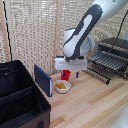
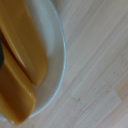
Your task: Gently stretch your hand towards the oven tray's handle, obtaining a firm grip, and draw it cautiously out of the oven. Transition your grip to the hot dog bowl, gingerly seizing the edge, and elevate it from the surface. Hover the bowl over the tray, delicately lower it, and temper your grip, establishing the bowl's equilibrium.
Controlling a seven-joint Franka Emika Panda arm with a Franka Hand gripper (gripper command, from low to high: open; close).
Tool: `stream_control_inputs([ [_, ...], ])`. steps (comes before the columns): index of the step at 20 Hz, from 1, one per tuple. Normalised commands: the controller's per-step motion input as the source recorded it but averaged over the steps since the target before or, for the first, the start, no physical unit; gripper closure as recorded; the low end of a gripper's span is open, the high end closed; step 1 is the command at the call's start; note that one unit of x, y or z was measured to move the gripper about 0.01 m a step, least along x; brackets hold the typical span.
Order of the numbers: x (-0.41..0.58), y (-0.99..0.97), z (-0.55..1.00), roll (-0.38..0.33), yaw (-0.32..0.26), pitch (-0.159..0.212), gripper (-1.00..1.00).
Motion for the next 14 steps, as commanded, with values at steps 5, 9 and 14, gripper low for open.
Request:
stream_control_inputs([
  [5, -0.081, -0.08, -0.20, 0.008, 0.002, 0.000, -1.00],
  [9, -0.057, -0.27, -0.23, 0.001, 0.040, 0.000, -1.00],
  [14, 0.000, -0.12, -0.23, 0.025, 0.042, -0.002, -1.00],
])
